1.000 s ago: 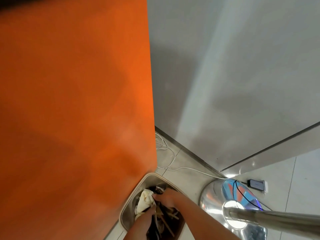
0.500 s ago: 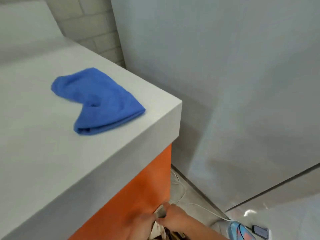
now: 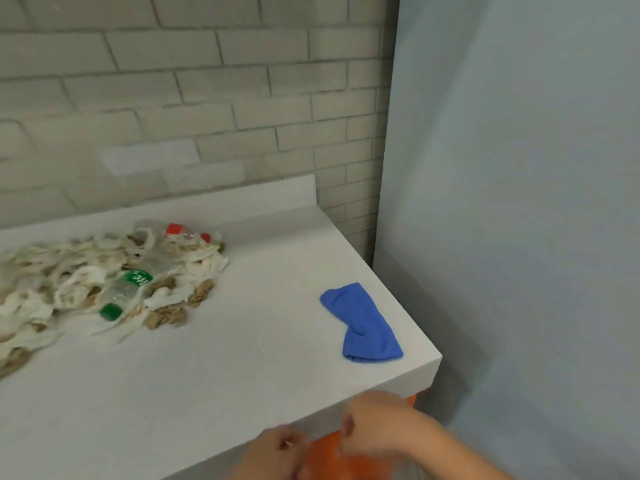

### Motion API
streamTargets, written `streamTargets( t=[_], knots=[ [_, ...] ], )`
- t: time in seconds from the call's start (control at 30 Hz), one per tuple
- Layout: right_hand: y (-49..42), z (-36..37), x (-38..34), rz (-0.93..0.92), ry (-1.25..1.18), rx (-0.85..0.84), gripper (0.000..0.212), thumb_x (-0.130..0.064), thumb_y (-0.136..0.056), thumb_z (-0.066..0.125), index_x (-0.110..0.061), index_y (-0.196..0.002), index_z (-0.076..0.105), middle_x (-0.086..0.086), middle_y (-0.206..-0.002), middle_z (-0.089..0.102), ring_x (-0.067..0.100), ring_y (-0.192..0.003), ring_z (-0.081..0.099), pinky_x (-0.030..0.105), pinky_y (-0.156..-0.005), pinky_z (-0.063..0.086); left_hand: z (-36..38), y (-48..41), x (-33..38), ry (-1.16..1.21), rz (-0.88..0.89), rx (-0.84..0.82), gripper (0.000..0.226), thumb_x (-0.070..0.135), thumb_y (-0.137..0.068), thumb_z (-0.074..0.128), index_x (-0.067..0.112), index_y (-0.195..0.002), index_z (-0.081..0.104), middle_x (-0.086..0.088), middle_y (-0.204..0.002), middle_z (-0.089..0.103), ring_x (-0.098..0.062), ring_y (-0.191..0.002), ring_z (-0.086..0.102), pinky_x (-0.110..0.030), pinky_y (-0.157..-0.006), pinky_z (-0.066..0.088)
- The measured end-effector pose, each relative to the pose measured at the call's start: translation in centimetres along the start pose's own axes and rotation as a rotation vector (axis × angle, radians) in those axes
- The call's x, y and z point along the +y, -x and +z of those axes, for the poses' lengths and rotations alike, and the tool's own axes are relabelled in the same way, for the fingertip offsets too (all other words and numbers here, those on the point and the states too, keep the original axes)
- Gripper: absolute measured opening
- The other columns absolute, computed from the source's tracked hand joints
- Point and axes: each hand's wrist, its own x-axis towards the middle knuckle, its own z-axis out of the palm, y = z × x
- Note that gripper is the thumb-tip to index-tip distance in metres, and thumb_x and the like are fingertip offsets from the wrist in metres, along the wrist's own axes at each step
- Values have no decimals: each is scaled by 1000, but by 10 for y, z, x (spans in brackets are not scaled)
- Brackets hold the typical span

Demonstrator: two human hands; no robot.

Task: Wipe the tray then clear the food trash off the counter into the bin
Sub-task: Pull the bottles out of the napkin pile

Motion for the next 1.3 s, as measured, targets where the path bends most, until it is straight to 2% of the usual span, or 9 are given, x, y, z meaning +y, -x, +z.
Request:
streamTargets(
  t=[0.13,0.4,0.57,0.67,0.8,0.93,1.03,1.13,1.3],
  knots=[
    [-19,-45,-72,-104,-79,168,40,-48,-84,58,-23,-114,63,-4,-114,63,16,-104,59,30,-82,46,-71,25,4,33,-8,237,18,34,-90,57,19,-88,66,5,-59,69,0,-53,61,-14,-54,44],
    [-113,-89,-190,-241,-127,280,61,-51,-79,64,-28,-133,47,-3,-126,59,16,-113,56,27,-88,43,-208,29,-15,-30,-116,464,25,48,-85,58,24,-92,61,5,-77,72,-7,-65,62,-21,-63,47],
    [-172,-115,-259,-281,-129,299,52,-41,-81,63,-30,-130,49,-4,-111,62,16,-99,60,23,-72,44,-299,23,-41,-24,-132,535,26,48,-85,59,23,-95,60,4,-77,71,-7,-60,60,-18,-56,44],
    [-203,-127,-297,-321,-57,355,40,-31,-86,60,-28,-126,54,-7,-97,58,17,-94,61,28,-75,48,-347,19,-58,12,-136,566,26,45,-86,60,21,-96,61,3,-77,70,-9,-60,59,-19,-55,43],
    [-243,-132,-336,-357,29,428,27,-31,-90,58,-26,-116,62,-4,-108,65,17,-90,64,33,-80,54,-394,14,-80,52,-119,632,22,42,-87,60,21,-94,62,2,-77,69,-9,-60,58,-19,-54,44],
    [-275,-129,-361,-391,49,546,20,-22,-91,57,-27,-109,66,-7,-115,61,6,-80,58,17,-70,47,-424,13,-101,21,-104,784,16,37,-89,57,23,-92,63,4,-78,65,-13,-62,60,-24,-57,46],
    [-292,-129,-377,-429,39,628,22,-19,-91,55,-28,-109,64,-7,-112,59,4,-75,52,13,-65,43,-440,16,-118,22,-76,923,10,30,-90,57,24,-93,64,7,-73,60,-8,-58,57,-20,-52,41],
    [-308,-132,-393,-497,25,690,26,-15,-91,52,-26,-111,65,-7,-111,58,4,-77,51,11,-63,38,-454,14,-133,66,-43,981,8,26,-89,58,24,-91,66,4,-86,68,-6,-67,59,-20,-59,44],
    [-329,-131,-417,-501,120,598,36,-13,-91,44,-28,-119,62,-1,-124,55,18,-113,51,31,-97,41,-474,13,-160,-60,-44,1219,15,22,-86,63,19,-99,70,-4,-95,61,-22,-92,58,-29,-76,44]
  ],
)
